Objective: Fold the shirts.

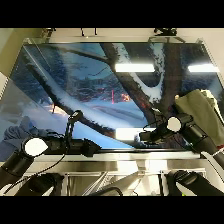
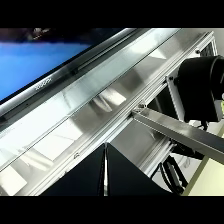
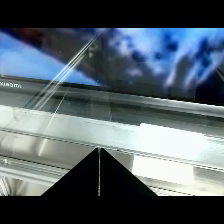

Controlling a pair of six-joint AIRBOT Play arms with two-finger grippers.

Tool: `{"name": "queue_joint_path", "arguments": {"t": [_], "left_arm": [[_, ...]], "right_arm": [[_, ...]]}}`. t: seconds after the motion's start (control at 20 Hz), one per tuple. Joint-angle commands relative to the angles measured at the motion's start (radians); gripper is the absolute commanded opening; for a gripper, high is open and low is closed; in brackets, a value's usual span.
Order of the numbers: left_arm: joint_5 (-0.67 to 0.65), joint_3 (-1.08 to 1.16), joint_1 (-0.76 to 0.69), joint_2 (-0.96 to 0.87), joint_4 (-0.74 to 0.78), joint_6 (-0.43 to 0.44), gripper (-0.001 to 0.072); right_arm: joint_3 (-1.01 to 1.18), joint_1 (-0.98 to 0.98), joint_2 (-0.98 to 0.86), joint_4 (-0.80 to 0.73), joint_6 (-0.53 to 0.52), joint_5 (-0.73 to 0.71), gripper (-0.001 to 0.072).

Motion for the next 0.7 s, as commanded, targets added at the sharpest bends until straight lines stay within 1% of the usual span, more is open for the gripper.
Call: {"name": "queue_joint_path", "arguments": {"t": [0.0, 0.1, 0.15, 0.25, 0.35, 0.4, 0.45, 0.5, 0.55, 0.65], "left_arm": [[0.002, 0.0, 0.001, 0.001, 0.003, 0.0, 0.0011], [-0.02, 0.021, 0.022, 0.001, 0.031, -0.003, 0.0011], [-0.068, 0.055, 0.056, 0.001, 0.071, -0.019, 0.0011], [-0.242, 0.169, 0.186, 0.001, 0.223, -0.073, 0.0011], [-0.411, 0.301, 0.377, 0.001, 0.438, -0.079, 0.0013], [-0.449, 0.351, 0.475, 0.001, 0.532, -0.079, 0.0019], [-0.455, 0.39, 0.577, 0.001, 0.618, -0.079, 0.0314], [-0.436, 0.415, 0.686, 0.0, 0.7, -0.092, 0.0688], [-0.403, 0.425, 0.795, 0.0, 0.754, -0.096, 0.0703], [-0.331, 0.414, 1.027, 0.0, 0.781, -0.099, 0.0702]], "right_arm": [[0.0, 0.001, 0.001, 0.0, 0.001, -0.001, 0.0017], [0.0, 0.001, 0.001, 0.0, 0.001, -0.001, 0.0017], [0.0, 0.001, 0.001, 0.0, 0.001, -0.001, 0.0018], [0.0, 0.001, 0.001, 0.0, 0.001, -0.001, 0.0017], [0.0, 0.001, 0.001, 0.0, 0.001, -0.001, 0.0018], [0.0, 0.001, 0.001, 0.0, 0.001, -0.001, 0.0017], [0.0, 0.001, 0.001, 0.0, 0.001, -0.001, 0.0017], [0.0, 0.001, 0.001, 0.0, 0.001, -0.001, 0.0017], [0.0, 0.001, 0.001, 0.0, 0.001, -0.001, 0.0017], [0.0, 0.001, 0.001, 0.0, 0.001, -0.001, 0.0018]]}}
